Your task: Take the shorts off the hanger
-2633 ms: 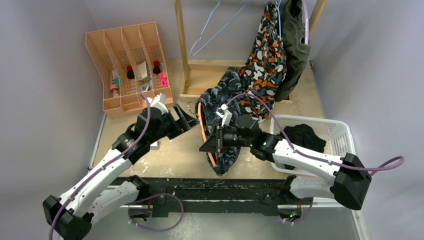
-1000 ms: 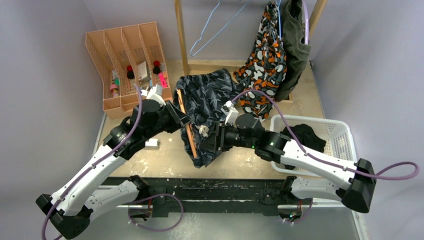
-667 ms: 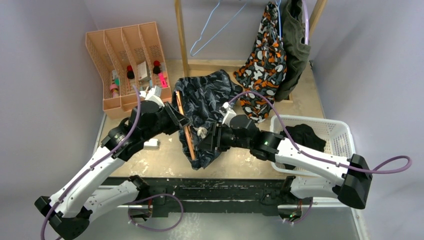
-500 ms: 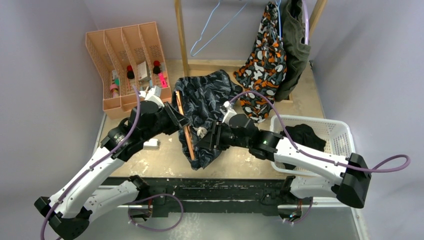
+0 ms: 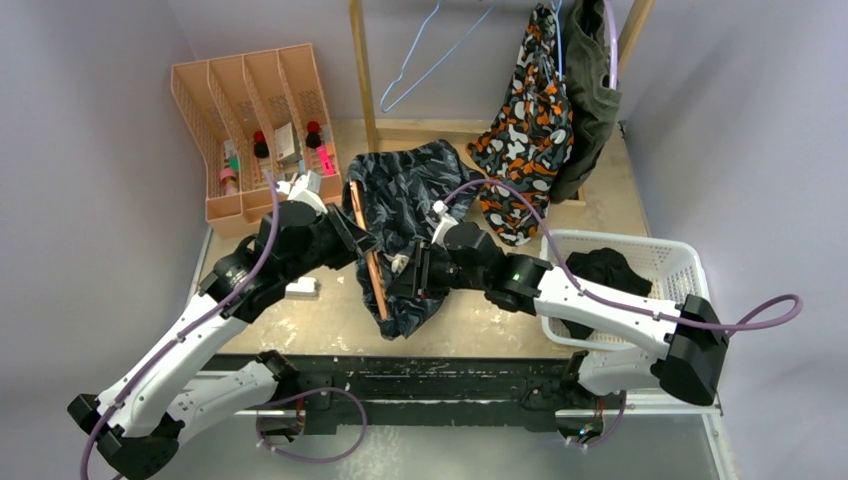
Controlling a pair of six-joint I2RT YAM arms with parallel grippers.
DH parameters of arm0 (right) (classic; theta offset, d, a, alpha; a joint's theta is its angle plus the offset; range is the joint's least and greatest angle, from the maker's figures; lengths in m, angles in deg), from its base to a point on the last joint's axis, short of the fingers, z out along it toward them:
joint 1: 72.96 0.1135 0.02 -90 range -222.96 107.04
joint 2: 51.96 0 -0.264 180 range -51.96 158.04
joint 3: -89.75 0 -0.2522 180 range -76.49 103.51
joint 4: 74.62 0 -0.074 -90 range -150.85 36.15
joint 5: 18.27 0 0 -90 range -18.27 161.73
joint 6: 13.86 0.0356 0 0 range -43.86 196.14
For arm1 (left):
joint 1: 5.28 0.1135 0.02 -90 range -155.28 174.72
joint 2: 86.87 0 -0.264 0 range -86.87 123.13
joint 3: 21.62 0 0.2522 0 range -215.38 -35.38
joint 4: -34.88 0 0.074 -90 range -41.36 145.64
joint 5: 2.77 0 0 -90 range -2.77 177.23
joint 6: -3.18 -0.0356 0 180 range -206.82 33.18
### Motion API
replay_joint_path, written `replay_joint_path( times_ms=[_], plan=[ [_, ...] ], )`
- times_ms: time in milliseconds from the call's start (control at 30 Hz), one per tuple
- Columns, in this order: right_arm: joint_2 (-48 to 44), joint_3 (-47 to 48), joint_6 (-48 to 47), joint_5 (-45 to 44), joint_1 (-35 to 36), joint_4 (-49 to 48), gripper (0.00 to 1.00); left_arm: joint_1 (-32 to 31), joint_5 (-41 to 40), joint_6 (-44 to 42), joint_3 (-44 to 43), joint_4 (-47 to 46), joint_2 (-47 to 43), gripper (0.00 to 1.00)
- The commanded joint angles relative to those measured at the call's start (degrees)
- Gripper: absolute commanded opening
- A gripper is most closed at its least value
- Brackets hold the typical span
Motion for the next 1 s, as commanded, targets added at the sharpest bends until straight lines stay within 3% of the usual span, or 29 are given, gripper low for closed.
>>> replay_joint_path(
  times_ms=[0,100,167,467,700,967],
  plan=[
    [-0.20,3.63,-2.91,0.19,0.82,3.60,0.27,-0.10,-3.33,-1.43,-4.77,-2.52,-2.00,0.00],
    [-1.68,2.40,-3.17,0.04,1.38,4.39,0.06,-0.04,-5.54,-1.27,-6.06,-2.35,-2.26,0.00],
    [-3.98,-0.33,-2.13,-0.51,1.69,4.12,0.00,-0.09,-7.16,-1.38,-6.93,-1.78,-2.32,0.00],
    [-11.89,-6.63,-3.61,5.70,1.80,-1.14,0.00,-0.08,-9.62,-1.15,-8.36,-0.31,-2.76,0.00],
    [-10.44,-3.35,-6.78,10.04,2.59,-5.16,0.00,-0.10,-10.39,1.02,-8.46,-0.82,-0.22,0.00],
    [-4.29,0.72,-10.40,10.73,8.95,-3.46,0.00,-0.08,-12.80,3.72,-8.42,-3.04,1.29,0.00]
  ],
)
